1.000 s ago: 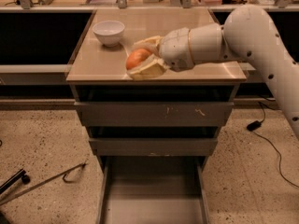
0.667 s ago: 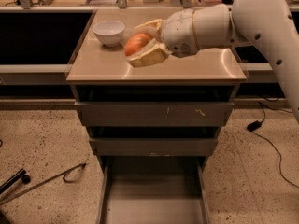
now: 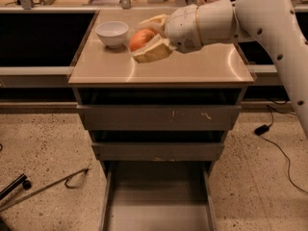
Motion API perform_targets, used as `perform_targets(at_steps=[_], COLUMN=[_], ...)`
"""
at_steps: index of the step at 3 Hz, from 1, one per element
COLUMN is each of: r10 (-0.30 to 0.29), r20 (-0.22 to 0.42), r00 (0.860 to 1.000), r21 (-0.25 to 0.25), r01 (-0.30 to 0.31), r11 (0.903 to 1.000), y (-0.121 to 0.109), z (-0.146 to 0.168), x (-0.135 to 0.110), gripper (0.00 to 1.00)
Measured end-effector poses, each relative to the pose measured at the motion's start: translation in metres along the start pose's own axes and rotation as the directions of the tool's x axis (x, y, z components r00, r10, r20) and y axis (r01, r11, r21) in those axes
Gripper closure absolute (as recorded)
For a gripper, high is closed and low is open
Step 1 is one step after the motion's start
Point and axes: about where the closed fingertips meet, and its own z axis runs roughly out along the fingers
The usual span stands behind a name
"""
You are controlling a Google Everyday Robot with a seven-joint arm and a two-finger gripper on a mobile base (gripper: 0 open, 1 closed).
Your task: Pick orange from bottom drawer and place on counter
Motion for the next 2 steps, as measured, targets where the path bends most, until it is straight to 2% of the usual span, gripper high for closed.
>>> perform_targets(at_steps=[1,2], r10=[-0.020,0.022], r20=[-0.057,-0.118], r00=[0.998,0.993], r21=[0.083,0.162], r01=[0.024,-0.002], r11=[0.9962,0.9868], y=[-0.067,-0.123], z=[0.009,0.013], x=[0.019,0.045], gripper=[1.00,1.00])
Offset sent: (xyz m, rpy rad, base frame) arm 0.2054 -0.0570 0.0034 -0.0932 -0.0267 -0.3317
